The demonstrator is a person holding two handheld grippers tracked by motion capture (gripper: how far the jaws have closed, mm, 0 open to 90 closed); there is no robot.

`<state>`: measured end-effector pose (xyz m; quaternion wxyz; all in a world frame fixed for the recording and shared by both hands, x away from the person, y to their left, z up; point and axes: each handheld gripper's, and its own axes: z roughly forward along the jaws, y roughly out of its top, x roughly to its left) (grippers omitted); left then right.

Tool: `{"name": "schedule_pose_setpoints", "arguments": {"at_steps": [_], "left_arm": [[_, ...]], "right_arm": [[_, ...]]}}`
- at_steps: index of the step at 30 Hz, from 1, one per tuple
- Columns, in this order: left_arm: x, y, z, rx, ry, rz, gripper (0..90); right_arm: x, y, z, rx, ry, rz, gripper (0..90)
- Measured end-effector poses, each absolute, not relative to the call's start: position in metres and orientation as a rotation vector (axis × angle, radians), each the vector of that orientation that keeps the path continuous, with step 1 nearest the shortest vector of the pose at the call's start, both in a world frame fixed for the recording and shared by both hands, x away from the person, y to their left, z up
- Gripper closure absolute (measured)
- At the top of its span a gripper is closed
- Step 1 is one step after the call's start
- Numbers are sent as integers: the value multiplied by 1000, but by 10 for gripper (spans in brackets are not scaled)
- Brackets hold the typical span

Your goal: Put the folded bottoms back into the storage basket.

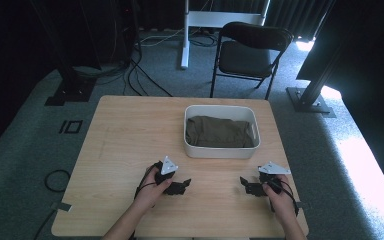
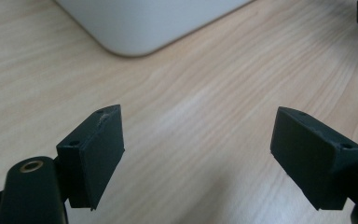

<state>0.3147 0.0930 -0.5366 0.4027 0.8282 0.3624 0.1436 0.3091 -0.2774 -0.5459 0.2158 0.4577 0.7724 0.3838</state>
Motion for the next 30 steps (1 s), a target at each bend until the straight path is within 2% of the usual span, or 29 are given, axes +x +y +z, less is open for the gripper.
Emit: {"name": "schedule_pose_setpoints", "arguments": {"at_steps": [13, 25, 30], "left_arm": [[302, 113, -551, 2087, 1032, 390, 186], [298, 118, -555, 2106, 1155, 510, 170], [300, 117, -555, 2107, 1192, 520, 98]], "right_arm": [[298, -284, -560, 1340, 2166, 962, 117], [296, -284, -560, 1367, 2151, 941, 117], [296, -284, -560, 1371, 2148, 940, 117]]}}
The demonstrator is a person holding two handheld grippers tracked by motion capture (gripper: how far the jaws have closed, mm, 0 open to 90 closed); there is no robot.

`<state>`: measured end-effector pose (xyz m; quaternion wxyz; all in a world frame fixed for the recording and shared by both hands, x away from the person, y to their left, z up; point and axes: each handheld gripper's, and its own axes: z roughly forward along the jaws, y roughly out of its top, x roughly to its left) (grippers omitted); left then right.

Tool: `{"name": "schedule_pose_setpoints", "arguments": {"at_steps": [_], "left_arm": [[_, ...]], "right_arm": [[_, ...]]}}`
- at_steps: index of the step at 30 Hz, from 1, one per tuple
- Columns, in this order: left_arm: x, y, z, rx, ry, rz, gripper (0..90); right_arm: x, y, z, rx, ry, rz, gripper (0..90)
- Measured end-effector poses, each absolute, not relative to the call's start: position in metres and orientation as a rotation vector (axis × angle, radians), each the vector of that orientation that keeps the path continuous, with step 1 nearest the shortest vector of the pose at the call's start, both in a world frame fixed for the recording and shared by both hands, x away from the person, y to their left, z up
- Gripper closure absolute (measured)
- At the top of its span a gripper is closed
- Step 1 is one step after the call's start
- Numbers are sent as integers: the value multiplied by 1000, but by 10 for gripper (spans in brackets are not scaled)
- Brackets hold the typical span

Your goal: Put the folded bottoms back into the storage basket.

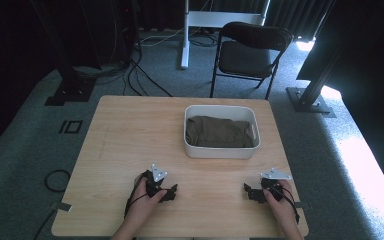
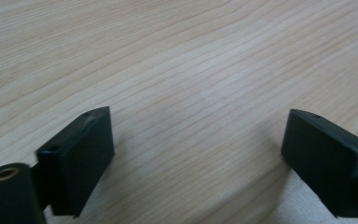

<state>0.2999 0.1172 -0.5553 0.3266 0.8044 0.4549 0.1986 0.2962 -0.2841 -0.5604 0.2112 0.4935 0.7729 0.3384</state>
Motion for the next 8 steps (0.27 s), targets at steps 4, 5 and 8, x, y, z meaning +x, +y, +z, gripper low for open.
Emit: {"name": "schedule_pose_setpoints", "arguments": {"at_steps": [4, 5, 8], "left_arm": [[301, 116, -556, 2104, 1245, 527, 25], [301, 116, -556, 2104, 1246, 528, 24], [301, 116, -556, 2101, 1253, 531, 24]], "right_arm": [[296, -284, -560, 1372, 2147, 940, 117], [296, -284, -560, 1375, 2144, 938, 116], [296, -283, -560, 1379, 2141, 937, 113]]}}
